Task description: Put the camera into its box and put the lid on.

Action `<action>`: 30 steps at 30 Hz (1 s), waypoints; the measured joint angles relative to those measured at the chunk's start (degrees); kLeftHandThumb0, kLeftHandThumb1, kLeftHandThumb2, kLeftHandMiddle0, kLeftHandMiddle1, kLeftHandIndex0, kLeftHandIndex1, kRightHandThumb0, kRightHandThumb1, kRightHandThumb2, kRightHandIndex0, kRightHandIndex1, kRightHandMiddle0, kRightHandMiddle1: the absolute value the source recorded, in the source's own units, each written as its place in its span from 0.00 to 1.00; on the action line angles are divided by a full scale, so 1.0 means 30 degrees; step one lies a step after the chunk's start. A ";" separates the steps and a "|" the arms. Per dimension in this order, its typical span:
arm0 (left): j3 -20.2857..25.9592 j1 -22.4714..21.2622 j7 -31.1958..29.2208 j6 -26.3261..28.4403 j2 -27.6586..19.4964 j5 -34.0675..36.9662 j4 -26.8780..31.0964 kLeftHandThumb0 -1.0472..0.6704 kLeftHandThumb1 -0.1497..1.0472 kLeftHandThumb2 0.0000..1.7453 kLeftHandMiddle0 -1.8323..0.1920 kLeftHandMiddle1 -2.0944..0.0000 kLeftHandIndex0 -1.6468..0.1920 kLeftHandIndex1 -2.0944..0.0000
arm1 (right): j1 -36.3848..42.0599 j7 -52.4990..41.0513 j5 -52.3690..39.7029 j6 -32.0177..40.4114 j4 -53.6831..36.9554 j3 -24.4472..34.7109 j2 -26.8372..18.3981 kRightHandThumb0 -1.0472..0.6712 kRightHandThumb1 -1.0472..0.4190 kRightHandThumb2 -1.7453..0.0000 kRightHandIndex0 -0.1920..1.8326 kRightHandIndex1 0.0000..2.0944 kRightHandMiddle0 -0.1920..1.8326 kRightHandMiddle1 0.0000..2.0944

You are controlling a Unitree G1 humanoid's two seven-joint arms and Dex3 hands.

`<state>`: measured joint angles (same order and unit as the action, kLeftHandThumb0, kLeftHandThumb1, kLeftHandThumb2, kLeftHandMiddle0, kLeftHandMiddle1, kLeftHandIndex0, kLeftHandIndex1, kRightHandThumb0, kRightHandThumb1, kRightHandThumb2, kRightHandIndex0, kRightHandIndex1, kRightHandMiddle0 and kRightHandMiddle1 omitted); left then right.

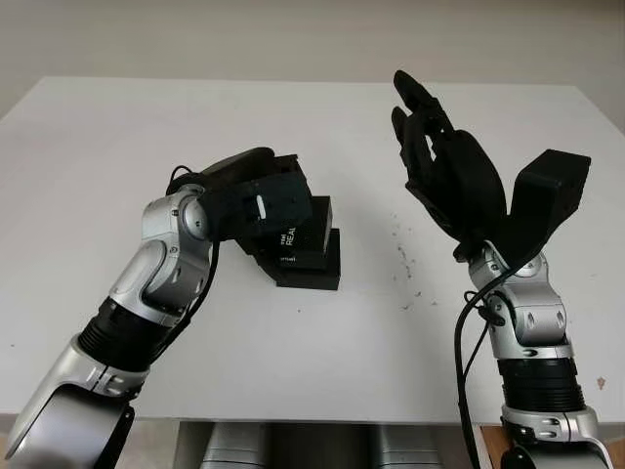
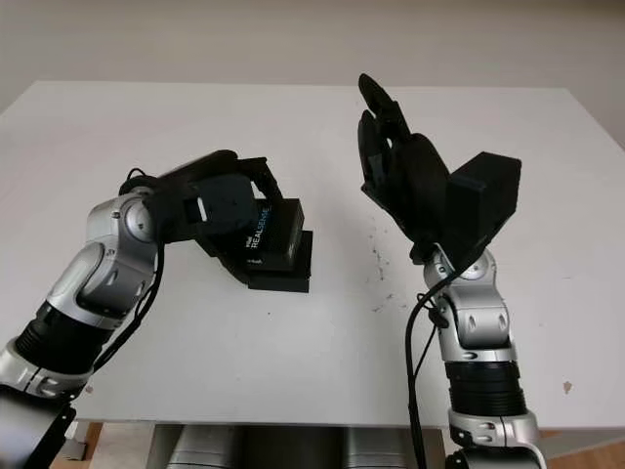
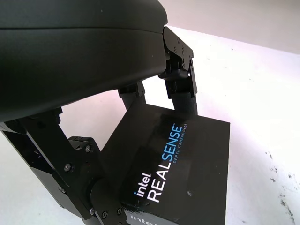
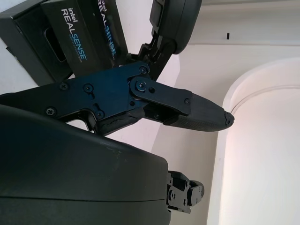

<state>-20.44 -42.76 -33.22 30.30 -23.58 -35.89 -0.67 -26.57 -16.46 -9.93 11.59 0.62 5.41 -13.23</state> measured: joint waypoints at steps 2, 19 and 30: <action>-0.0151 -0.0217 -0.0132 0.0030 0.0012 -0.0010 -0.0339 0.52 0.89 0.03 0.65 0.32 0.66 0.38 | 0.0027 0.0016 -0.0001 -0.0060 0.0011 0.0004 0.0003 0.20 0.00 0.61 0.03 0.02 0.00 0.18; -0.0387 -0.0443 0.0839 0.1312 0.0777 -0.0303 -0.1620 0.50 0.88 0.03 0.65 0.30 0.63 0.41 | 0.0053 0.0458 -0.0051 -0.0158 0.0404 -0.0022 0.0455 0.21 0.00 0.62 0.04 0.03 0.00 0.20; -0.0359 -0.0303 0.1194 0.2993 0.1393 0.0256 -0.1126 0.50 0.89 0.03 0.65 0.24 0.66 0.34 | 0.0050 0.0154 0.0164 -0.0629 0.1186 -0.0186 0.0461 0.20 0.00 0.60 0.02 0.02 0.00 0.18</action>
<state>-21.52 -43.67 -29.63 39.28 -19.41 -35.12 -4.05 -26.42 -16.00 -9.44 9.71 4.17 4.85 -11.84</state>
